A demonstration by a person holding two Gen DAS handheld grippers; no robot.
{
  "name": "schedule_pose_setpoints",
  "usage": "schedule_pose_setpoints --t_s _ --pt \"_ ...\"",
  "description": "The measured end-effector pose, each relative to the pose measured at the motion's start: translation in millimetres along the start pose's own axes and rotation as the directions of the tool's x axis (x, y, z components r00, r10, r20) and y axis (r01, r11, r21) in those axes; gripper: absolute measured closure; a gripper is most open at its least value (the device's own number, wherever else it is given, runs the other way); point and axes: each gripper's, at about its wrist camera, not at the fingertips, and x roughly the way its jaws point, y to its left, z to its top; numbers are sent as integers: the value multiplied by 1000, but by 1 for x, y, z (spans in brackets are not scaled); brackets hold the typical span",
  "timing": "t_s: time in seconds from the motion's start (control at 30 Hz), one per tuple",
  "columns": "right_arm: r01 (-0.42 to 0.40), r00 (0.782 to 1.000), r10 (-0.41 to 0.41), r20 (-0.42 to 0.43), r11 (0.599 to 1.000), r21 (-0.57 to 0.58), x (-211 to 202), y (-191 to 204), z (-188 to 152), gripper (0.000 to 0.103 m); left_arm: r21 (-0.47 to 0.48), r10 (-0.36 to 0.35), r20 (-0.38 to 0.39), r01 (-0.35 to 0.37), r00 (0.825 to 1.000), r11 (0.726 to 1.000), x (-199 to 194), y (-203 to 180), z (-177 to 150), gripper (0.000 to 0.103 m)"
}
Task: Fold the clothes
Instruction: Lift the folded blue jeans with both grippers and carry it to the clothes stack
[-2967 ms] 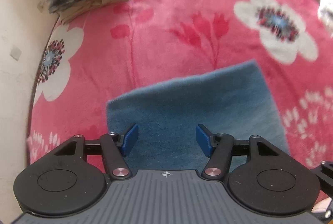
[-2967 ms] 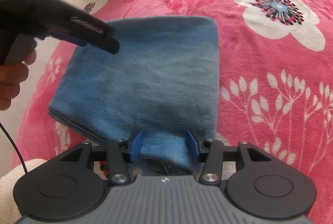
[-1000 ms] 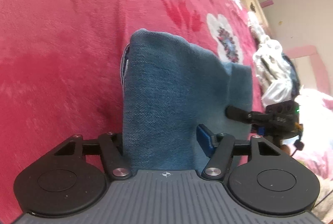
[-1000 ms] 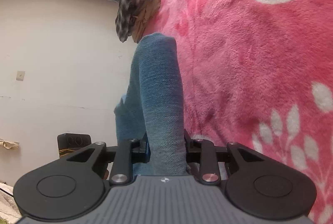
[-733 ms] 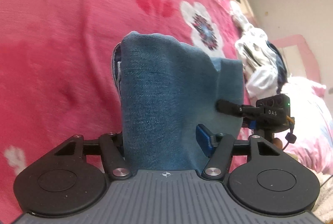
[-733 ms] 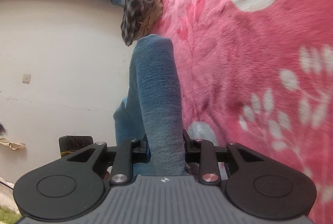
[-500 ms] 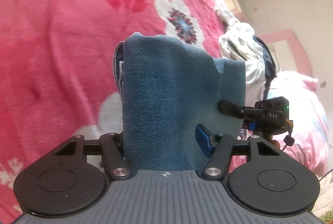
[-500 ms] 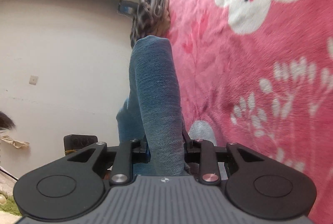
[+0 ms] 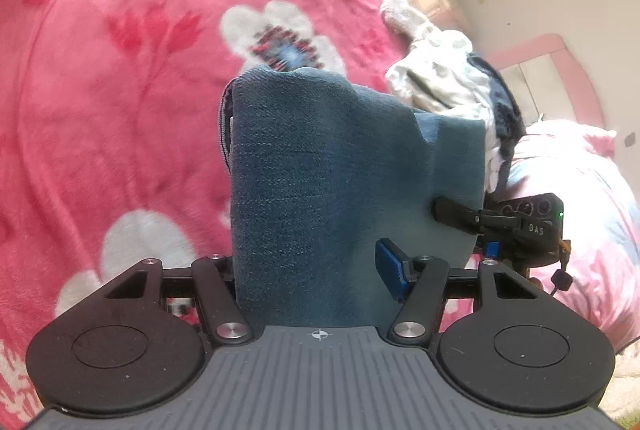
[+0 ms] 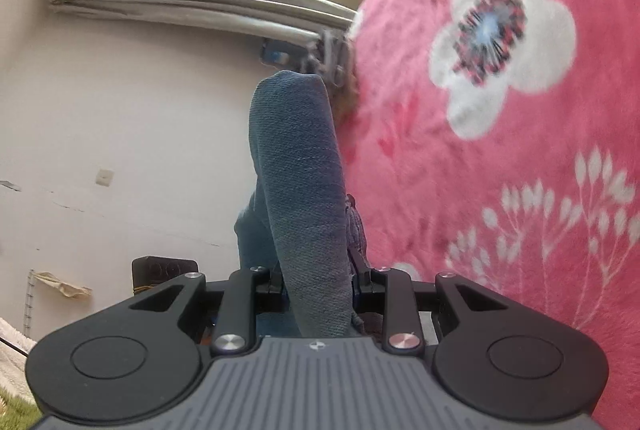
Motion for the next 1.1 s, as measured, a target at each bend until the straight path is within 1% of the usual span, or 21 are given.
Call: schedule_pose_setpoints --t_s 0.17,0.3,0.43,0.57,0.63,0.67,0.8,0.9,1.0,1.1 --pt "-19 1000 19 -3 999 -41 -28 61 46 73 -23 -1 24 2 1000 1000 -34 -52 36 42" --pt "-27 1000 28 6 994 -106 -31 110 88 73 -24 -17 74 19 997 1000 -59 -73 77 42" --pt "-28 999 34 29 985 -168 -11 146 130 73 -8 -46 115 47 992 999 -73 -63 124 42" --pt "-3 997 18 76 982 -188 30 172 163 73 15 -92 126 91 988 996 -83 -28 174 42" --pt "-2 995 19 95 983 -183 62 182 177 73 20 -117 129 115 985 993 -94 -1 197 42" --pt "-8 995 24 93 985 -173 84 185 185 73 18 -124 136 123 983 992 -101 13 206 42" --pt "-34 996 45 80 990 -136 177 195 218 73 -7 -98 192 101 977 995 -139 82 241 42" --pt "-71 997 74 23 991 -116 266 196 247 73 -67 -79 247 98 966 993 -164 146 263 42" --pt "-101 995 99 -32 992 -78 351 188 274 73 -100 -50 268 79 962 992 -177 207 292 42" --pt "-101 993 98 -74 994 -42 428 179 295 73 -131 -19 287 59 958 990 -189 267 322 42"
